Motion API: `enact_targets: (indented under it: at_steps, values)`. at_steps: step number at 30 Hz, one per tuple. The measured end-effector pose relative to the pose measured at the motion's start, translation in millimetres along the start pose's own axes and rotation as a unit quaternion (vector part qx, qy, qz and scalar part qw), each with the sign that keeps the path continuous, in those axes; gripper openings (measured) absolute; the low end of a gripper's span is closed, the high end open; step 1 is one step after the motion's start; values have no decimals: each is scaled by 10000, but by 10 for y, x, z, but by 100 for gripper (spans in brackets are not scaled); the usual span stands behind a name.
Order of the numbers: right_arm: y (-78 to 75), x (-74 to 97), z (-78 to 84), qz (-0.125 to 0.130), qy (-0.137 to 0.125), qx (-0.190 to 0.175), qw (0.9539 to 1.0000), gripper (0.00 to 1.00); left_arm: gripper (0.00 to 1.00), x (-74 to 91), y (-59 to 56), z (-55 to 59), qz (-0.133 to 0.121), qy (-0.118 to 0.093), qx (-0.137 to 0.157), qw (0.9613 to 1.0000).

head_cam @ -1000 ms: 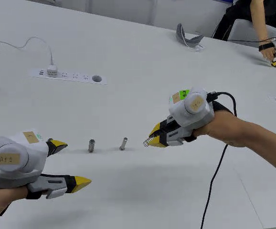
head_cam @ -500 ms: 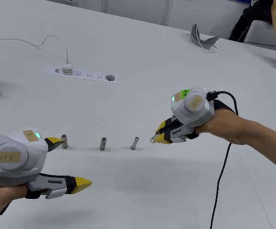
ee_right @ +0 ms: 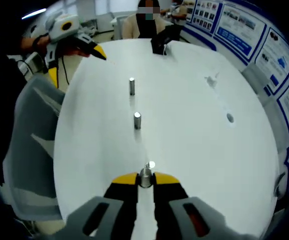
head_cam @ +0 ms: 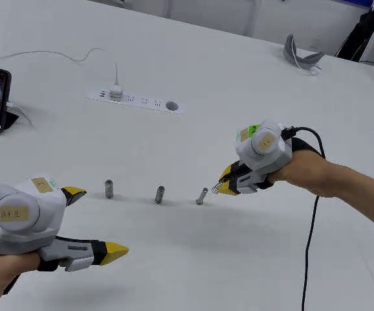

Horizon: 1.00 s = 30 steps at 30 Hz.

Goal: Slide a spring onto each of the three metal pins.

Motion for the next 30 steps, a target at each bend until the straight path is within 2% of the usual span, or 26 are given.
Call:
enact_targets:
  at_steps: [15, 30]
  values:
    - [-131, -220, 11, -75, 72, -67, 9999, 13, 84, 52, 97, 57, -118, 32, 167, 9998]
    - [-114, -313, -23, -173, 113, 5, 9998, 13, 84, 41, 71, 44, -92, 47, 185, 9998]
Point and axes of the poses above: the centre of the closed fingertips' face, and the gripper's own axes: x roughly backward along the fingers, y roughly to its left, z roughly out of its underside, the point moved 6 cm from there along x, roughly backward along the fingers, and after that the axes turned 2 degrees about -x, right-handed, at the moved point
